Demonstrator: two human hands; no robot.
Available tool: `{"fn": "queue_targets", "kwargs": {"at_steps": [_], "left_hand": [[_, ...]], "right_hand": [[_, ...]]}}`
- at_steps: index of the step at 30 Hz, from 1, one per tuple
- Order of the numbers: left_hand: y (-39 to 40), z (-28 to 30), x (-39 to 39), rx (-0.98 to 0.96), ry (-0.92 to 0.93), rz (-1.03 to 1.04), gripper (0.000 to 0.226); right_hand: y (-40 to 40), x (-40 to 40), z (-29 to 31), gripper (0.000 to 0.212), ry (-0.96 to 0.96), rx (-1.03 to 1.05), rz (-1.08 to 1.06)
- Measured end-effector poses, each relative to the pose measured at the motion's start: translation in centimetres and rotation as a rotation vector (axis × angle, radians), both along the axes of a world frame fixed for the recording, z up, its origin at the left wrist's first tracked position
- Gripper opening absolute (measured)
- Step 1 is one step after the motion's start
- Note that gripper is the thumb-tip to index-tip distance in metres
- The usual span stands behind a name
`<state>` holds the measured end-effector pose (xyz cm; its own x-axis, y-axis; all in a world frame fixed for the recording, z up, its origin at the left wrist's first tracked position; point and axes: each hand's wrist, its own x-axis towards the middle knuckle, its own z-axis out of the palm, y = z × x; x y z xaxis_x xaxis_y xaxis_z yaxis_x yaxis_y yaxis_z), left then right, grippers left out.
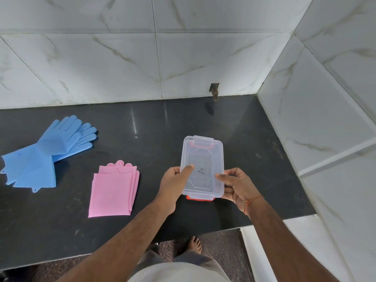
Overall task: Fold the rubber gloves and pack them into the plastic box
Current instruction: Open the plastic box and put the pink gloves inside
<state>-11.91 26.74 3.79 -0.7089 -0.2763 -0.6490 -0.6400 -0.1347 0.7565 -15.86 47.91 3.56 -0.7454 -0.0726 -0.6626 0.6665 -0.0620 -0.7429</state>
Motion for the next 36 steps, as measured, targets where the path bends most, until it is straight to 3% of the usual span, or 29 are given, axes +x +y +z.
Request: {"fn": "queue_targets", "kwargs": {"at_steps": [6,13,18,22,25,27,32,36], "left_hand": [[-0.1,0.6,0.0,-0.059,0.043,-0.055,0.014],[0.1,1.9,0.4,-0.077,0.040,-0.154,0.021],[0.8,2.5,0.1,-0.314,0.146,-0.242,0.020],[1.9,3.4,-0.8,-0.500,0.271,-0.257,0.028],[2.8,3.8,-2.0,-0.565,0.348,-0.290,0.034],[3.8,4.0,-3.0,-0.592,0.344,-0.337,0.037],[5.3,3.0,-4.7,-0.663,0.279,-0.444,0.029],[3.4,1.4,-4.1,-0.762,0.265,-0.433,0.059]], "right_hand": [[-0.1,0.0,-0.1,0.036,0.054,0.040,-0.011],[-0.5,-0.8,0.9,0.030,0.118,0.036,-0.058],[-0.2,-1.9,2.2,0.024,0.182,0.084,-0.055],[1.2,-2.4,3.2,0.031,0.222,0.067,-0.050],[2.9,-2.9,4.2,0.050,0.231,-0.045,-0.094],[4.4,-3.2,4.9,0.054,0.300,-0.007,-0.114],[8.6,-4.5,6.9,0.033,0.500,0.115,-0.151],[11.3,-5.1,7.9,0.017,0.683,0.337,-0.140]]}}
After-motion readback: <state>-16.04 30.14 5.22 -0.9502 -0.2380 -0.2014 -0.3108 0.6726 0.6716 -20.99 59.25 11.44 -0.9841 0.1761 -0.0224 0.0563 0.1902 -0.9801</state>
